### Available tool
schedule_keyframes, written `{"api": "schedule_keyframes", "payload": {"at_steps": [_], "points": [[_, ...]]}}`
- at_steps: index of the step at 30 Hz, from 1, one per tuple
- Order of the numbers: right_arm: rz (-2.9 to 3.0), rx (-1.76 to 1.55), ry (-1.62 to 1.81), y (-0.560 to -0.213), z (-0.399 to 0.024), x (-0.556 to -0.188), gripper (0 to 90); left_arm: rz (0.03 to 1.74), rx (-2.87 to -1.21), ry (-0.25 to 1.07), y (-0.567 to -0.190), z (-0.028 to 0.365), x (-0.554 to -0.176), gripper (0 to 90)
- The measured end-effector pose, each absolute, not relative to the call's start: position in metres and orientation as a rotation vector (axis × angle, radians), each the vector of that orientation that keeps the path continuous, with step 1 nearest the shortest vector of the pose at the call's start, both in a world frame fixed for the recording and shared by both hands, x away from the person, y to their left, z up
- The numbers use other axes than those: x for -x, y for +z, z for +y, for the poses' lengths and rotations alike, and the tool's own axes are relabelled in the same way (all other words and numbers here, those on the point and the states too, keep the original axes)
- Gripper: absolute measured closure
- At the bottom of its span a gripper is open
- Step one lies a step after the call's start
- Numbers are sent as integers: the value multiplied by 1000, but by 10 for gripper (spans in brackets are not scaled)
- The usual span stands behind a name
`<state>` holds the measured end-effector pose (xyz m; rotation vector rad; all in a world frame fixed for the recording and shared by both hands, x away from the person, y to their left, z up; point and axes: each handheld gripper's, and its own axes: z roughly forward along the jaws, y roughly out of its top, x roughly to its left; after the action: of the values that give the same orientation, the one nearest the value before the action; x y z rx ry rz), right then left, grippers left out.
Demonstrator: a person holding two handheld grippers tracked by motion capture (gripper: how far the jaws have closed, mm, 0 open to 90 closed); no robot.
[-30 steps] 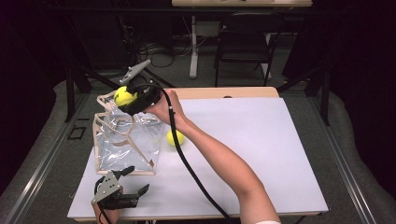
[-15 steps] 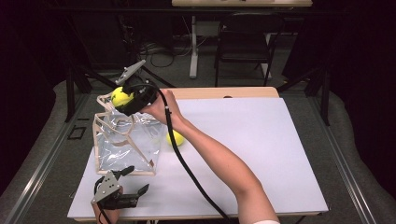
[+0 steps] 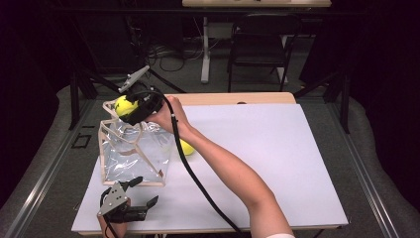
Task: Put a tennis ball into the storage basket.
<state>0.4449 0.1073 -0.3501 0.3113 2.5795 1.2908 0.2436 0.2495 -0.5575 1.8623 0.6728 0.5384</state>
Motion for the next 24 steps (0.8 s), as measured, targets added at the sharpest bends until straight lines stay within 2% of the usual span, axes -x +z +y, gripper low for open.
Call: {"api": "schedule_keyframes", "payload": {"at_steps": [24], "points": [[2680,-278,1181,-364,130,-440,256,671,-1860,538,-557,251,-243,160]]}}
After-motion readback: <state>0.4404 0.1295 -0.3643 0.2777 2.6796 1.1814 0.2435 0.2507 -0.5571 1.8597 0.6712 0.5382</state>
